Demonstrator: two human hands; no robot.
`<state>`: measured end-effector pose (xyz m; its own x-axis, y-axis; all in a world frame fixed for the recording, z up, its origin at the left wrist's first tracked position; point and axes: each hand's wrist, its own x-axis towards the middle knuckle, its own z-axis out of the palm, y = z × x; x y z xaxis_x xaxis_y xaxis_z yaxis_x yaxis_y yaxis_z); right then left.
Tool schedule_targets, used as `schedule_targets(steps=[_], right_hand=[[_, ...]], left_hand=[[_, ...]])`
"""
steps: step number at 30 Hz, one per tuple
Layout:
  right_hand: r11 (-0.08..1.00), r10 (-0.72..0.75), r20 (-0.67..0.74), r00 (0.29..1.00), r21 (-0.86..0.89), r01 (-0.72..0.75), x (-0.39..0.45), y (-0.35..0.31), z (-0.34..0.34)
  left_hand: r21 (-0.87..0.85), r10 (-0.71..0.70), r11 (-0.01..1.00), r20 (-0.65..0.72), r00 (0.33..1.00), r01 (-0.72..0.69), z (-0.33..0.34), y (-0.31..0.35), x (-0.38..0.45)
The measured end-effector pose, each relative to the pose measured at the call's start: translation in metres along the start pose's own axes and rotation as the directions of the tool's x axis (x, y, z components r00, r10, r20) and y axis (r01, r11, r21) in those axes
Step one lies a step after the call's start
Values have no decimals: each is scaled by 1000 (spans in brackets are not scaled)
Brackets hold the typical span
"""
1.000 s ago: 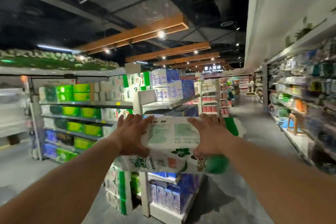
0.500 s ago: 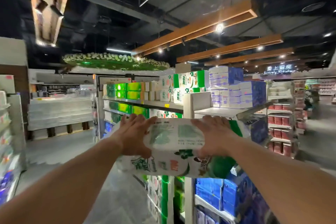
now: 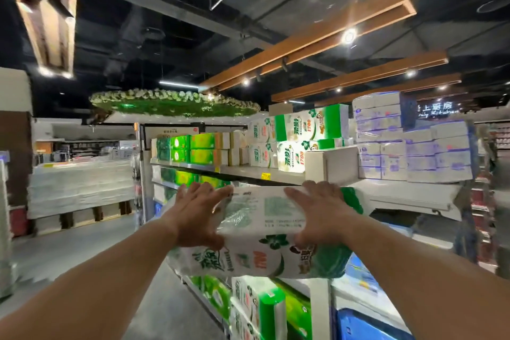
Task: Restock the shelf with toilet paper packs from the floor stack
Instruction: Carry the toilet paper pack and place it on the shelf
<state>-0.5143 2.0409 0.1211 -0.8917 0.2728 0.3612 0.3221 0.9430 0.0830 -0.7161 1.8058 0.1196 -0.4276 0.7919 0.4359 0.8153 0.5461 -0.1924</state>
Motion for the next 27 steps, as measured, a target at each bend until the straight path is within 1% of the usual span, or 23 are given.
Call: schedule_targets(steps=[5, 8, 10, 14, 18, 23, 27], right_hand=[[999, -40, 11, 999, -10, 40, 152, 16, 55], [997, -72, -3, 997, -39, 72, 240, 17, 74], [994, -87, -19, 996, -61, 86, 293, 15, 84], [989, -86, -79, 993, -127, 76, 391, 10, 106], [984, -26, -146, 989, -179, 0, 479, 10, 130], [971, 80, -232, 969, -200, -128, 577, 16, 140], [948, 149, -249, 957, -240, -210, 645, 30, 147]], left_hand=[[16, -56, 998, 52, 997, 55, 53, -74, 97], [72, -67, 995, 46, 997, 64, 73, -123, 153], [67, -89, 994, 60, 994, 85, 87, -158, 187], [94, -75, 993, 10, 997, 74, 127, -227, 259], [115, -21, 993, -79, 997, 30, 170, -294, 342], [93, 87, 993, -169, 982, -72, 199, -363, 458], [81, 153, 987, -229, 961, -138, 230, -402, 545]])
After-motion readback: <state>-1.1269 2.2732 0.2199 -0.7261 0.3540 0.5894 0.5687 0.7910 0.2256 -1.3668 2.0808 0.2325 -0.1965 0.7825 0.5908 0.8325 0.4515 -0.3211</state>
